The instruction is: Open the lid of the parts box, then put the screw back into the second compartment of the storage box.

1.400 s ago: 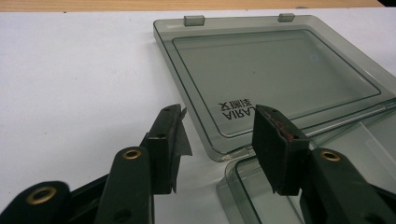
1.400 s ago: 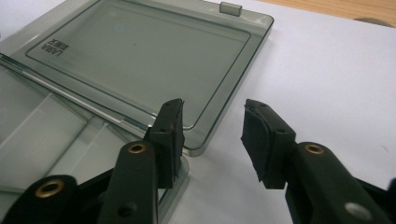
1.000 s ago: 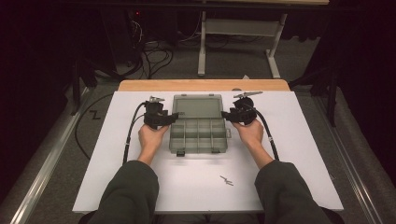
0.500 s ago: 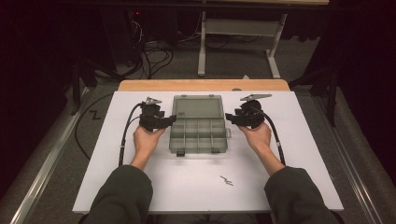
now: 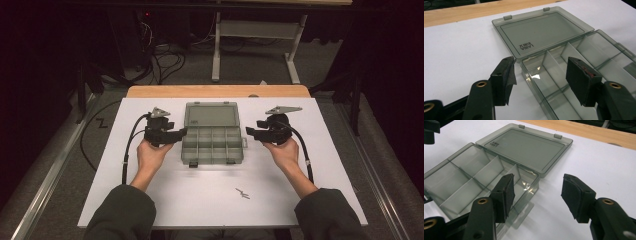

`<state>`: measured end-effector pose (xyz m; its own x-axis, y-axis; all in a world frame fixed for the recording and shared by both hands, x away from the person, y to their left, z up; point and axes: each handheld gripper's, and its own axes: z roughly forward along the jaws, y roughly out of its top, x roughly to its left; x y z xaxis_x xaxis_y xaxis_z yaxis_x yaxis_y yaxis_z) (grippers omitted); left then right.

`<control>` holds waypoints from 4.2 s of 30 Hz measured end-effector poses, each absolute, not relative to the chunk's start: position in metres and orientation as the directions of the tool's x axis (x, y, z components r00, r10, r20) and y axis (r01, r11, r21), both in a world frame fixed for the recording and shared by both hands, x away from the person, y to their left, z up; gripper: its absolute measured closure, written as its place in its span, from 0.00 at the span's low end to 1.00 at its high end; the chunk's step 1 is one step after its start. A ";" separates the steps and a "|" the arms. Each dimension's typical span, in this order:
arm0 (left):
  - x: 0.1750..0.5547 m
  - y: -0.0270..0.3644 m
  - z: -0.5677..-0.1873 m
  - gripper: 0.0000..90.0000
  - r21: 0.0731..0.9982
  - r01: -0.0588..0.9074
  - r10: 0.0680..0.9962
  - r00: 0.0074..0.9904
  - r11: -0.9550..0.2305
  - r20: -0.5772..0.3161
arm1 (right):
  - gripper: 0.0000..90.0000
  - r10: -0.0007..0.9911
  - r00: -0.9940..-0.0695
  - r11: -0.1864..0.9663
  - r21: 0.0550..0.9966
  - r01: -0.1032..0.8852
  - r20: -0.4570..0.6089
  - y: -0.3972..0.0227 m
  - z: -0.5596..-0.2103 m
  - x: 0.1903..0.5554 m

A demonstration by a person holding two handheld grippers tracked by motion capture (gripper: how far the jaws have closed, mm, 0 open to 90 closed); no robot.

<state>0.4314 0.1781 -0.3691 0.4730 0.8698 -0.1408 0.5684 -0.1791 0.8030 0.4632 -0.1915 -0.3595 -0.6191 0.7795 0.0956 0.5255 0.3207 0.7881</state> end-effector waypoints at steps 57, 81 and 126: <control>0.329 0.199 -0.378 0.38 0.884 0.426 0.843 0.534 -0.195 -0.071 | 0.39 0.751 -0.660 0.295 0.884 0.362 0.020 -0.260 -0.374 0.359; 0.315 0.211 -0.392 0.37 0.884 0.442 0.844 0.524 -0.154 -0.116 | 0.36 0.811 -0.583 0.189 0.918 0.348 0.054 -0.283 -0.390 0.342; 0.338 0.139 -0.367 0.41 0.808 0.440 0.688 0.723 -0.393 -0.059 | 0.37 0.806 -0.590 0.196 0.916 0.351 0.053 -0.285 -0.391 0.340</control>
